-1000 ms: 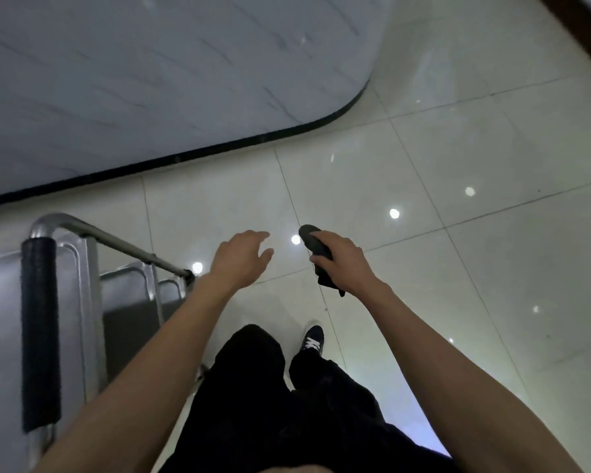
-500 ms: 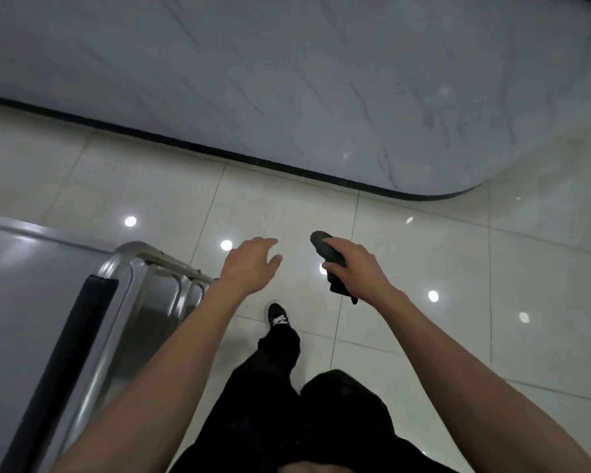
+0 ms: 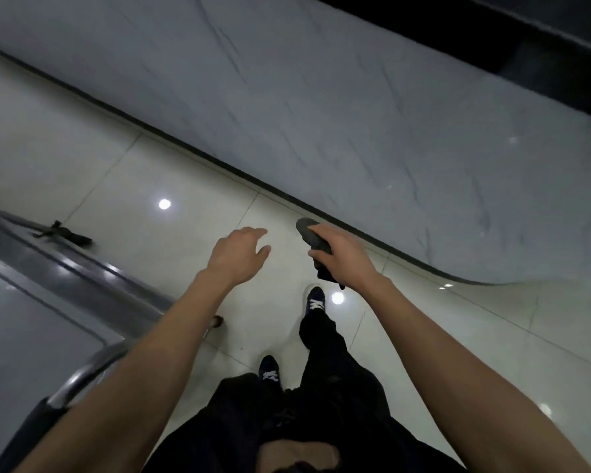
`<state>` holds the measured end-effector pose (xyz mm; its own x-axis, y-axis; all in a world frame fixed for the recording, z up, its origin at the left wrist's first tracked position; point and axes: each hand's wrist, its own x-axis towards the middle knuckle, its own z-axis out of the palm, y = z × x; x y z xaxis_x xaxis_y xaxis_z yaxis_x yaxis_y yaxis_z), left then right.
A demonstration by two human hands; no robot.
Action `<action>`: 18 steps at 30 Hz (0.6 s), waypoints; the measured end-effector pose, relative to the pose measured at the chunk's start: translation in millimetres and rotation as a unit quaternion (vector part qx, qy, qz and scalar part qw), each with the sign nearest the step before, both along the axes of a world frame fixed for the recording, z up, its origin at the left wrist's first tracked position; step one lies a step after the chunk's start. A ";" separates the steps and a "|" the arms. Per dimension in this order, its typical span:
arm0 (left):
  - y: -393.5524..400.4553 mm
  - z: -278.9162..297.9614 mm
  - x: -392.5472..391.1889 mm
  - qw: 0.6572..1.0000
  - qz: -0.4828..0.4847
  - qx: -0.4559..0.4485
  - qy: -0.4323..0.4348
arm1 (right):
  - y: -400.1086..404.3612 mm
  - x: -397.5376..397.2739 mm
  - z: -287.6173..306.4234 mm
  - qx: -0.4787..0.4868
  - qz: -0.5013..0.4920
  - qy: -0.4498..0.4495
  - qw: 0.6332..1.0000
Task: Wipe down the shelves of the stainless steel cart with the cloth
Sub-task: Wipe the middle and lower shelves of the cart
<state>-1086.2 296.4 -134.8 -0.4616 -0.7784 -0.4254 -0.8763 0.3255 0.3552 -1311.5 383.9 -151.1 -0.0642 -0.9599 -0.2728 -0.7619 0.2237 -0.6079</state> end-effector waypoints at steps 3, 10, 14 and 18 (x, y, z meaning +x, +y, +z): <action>-43.2 4.6 -15.8 0.999 0.047 0.001 -0.012 | -68.2 -21.1 -3.4 0.001 0.048 0.000 0.999; -117.8 16.2 4.6 0.982 0.186 -0.017 -0.009 | -212.9 -7.4 12.2 0.008 0.180 -0.001 0.984; -144.9 8.3 46.4 0.955 0.296 -0.016 0.008 | -286.5 40.0 15.2 0.008 0.268 -0.009 0.963; -170.4 -8.4 93.9 0.918 0.396 -0.013 0.030 | -349.4 102.0 9.1 0.012 0.351 -0.002 0.936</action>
